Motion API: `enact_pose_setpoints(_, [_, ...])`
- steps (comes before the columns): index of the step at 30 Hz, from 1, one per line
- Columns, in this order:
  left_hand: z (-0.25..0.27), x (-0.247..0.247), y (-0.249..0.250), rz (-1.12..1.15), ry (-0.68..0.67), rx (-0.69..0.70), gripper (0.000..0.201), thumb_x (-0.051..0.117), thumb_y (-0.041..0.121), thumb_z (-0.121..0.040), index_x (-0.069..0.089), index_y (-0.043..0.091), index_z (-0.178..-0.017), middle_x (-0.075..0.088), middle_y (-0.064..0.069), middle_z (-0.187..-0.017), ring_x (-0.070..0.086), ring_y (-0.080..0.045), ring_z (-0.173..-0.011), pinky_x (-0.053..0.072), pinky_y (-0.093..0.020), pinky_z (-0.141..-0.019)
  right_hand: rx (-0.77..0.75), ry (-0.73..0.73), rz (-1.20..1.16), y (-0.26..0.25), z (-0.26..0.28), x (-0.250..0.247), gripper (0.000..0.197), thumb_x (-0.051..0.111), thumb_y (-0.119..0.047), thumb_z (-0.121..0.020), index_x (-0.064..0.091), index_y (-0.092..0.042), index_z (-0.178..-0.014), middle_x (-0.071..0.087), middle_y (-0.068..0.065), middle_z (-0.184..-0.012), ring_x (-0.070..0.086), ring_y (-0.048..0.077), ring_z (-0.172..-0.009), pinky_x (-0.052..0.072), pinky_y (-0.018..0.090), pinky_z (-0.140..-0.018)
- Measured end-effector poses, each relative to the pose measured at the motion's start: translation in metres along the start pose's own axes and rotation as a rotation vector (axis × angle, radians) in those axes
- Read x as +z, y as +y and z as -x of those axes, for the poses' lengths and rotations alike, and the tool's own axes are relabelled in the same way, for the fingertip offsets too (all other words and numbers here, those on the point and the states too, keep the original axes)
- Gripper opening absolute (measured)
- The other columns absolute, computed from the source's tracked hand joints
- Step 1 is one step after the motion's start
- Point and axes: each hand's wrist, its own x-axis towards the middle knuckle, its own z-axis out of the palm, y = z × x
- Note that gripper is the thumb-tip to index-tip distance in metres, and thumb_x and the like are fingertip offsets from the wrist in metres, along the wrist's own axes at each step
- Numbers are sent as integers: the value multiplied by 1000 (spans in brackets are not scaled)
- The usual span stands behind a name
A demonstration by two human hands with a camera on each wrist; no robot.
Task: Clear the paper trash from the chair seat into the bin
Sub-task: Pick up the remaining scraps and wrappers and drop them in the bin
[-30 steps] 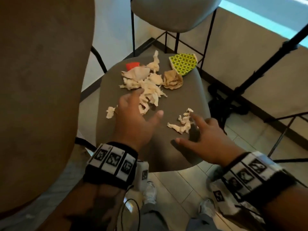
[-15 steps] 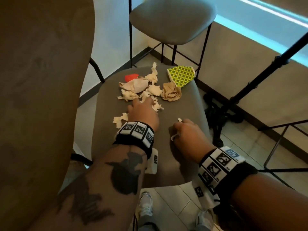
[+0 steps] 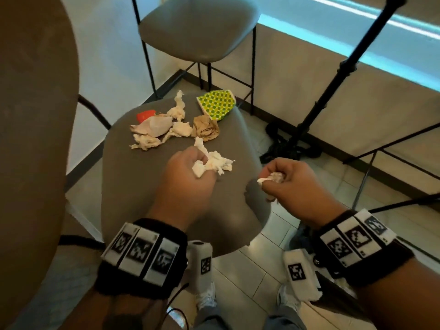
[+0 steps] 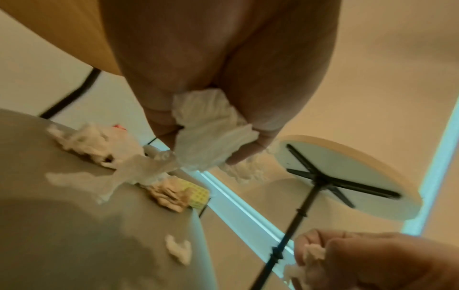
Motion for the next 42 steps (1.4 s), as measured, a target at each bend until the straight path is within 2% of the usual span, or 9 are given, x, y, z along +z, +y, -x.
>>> enact_pose_setpoints(7, [38, 93, 59, -10, -231, 199, 10, 66, 17, -89, 59, 23, -84, 58, 3, -79, 57, -5, -67, 40, -11, -50, 174, 196, -94, 95, 71, -88, 6, 72, -17, -88, 70, -22, -90, 72, 1, -87, 71, 13, -68, 56, 22, -60])
enact_pose_setpoints(18, [88, 377, 74, -148, -779, 256, 28, 70, 18, -87, 51, 37, -78, 58, 9, -81, 53, -2, -72, 37, -8, -61, 643, 509, -241, 372, 168, -159, 4, 71, -9, -85, 68, -10, -88, 68, 4, -82, 67, 22, -63, 57, 28, -52])
enact_pose_setpoints(21, [92, 452, 52, -224, -895, 216, 23, 69, 19, -89, 54, 35, -79, 62, 6, -85, 56, -8, -71, 38, -16, -59, 744, 523, -267, 447, 172, -158, 9, 70, -10, -87, 67, -3, -91, 68, 8, -87, 64, 20, -67, 51, 17, -45])
enact_pose_setpoints(26, [91, 551, 11, -326, -993, 108, 16, 69, 19, -90, 59, 28, -81, 66, 3, -79, 61, -18, -67, 54, -35, -66, 840, 535, -323, 556, 154, -144, 8, 71, -14, -85, 67, -7, -85, 68, 13, -84, 65, 24, -63, 59, 34, -54])
enact_pose_setpoints(31, [81, 625, -37, -394, -1034, 30, 9, 68, 20, -90, 61, 25, -86, 63, 1, -71, 60, -24, -66, 56, -41, -67, 912, 519, -360, 633, 126, -123, 7, 69, -14, -88, 65, -8, -87, 71, 12, -89, 66, 20, -61, 57, 28, -51])
enact_pose_setpoints(34, [75, 660, -67, -425, -1076, -69, 23, 75, 25, -88, 65, 29, -108, 72, -4, -100, 67, -23, -84, 58, -36, -77, 939, 525, -440, 673, 113, -109, 10, 71, -17, -89, 65, -9, -92, 70, 14, -98, 67, 17, -70, 61, 28, -60])
enact_pose_setpoints(37, [71, 678, -92, -390, -1197, -164, 102, 85, 46, -72, 31, 38, -158, 54, 4, -150, 60, -18, -127, 48, -37, -111, 983, 454, -585, 697, 104, -99, 62, 72, -31, -90, 46, -22, -145, 53, -3, -121, 62, 24, -106, 59, 46, -91])
enact_pose_setpoints(39, [71, 678, -99, -369, -1232, -186, 114, 82, 54, -70, 14, 48, -161, 41, 7, -162, 51, -18, -139, 41, -38, -117, 1007, 401, -658, 702, 102, -95, 85, 68, -28, -94, 16, -32, -160, 44, -6, -126, 52, 23, -117, 49, 50, -104])
enact_pose_setpoints(42, [70, 663, -104, -378, -1207, -266, 113, 80, 68, -61, 17, 61, -155, 43, 9, -161, 55, -27, -137, 47, -49, -113, 998, 305, -525, 702, 105, -89, 88, 67, -32, -88, 15, -35, -159, 53, 0, -140, 56, 27, -120, 48, 47, -104])
